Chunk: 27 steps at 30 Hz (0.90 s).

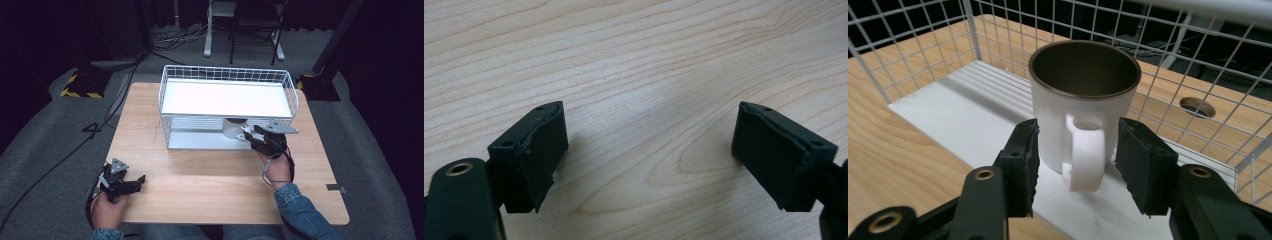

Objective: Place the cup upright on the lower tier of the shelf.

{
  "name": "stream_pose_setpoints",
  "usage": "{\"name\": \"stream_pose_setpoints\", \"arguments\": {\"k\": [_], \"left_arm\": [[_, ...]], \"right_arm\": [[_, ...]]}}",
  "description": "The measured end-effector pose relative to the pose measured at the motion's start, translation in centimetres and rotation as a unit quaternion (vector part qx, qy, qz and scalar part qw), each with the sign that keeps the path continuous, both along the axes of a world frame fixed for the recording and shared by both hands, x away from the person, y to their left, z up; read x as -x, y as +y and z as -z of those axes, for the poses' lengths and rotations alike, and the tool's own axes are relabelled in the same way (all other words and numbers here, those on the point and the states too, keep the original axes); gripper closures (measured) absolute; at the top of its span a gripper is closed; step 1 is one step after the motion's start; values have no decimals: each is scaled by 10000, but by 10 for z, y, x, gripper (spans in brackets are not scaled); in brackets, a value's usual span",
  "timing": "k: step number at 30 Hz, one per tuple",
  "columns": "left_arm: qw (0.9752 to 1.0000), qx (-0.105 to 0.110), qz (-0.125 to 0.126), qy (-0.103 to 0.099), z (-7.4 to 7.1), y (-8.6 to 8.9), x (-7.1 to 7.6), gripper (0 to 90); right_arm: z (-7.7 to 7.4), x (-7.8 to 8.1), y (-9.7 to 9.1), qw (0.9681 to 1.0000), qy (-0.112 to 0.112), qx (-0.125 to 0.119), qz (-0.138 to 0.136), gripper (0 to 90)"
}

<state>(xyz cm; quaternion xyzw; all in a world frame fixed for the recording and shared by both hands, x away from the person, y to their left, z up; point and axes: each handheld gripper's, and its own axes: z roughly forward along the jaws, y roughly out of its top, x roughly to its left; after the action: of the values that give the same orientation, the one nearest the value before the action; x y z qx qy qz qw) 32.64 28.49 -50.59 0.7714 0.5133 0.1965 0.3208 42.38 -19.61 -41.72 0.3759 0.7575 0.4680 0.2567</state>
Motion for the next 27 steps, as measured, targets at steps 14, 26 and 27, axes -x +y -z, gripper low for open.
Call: {"name": "stream_pose_setpoints", "arguments": {"k": [14, 26, 27], "left_arm": [[10000, -3, 1, 1, 0, 0, 0, 151], [10000, -4, -40, 6, 0, -1, -1, 150], [10000, -19, -39, 9, 0, -1, -1, 150]], "right_arm": [[-10, 35, -41, 9995, 205, -135, -204, 352], [-6, 61, -87, 9990, 453, -50, 39, 321], [-3, 65, -95, 9986, 517, -17, 109, 320]]}}
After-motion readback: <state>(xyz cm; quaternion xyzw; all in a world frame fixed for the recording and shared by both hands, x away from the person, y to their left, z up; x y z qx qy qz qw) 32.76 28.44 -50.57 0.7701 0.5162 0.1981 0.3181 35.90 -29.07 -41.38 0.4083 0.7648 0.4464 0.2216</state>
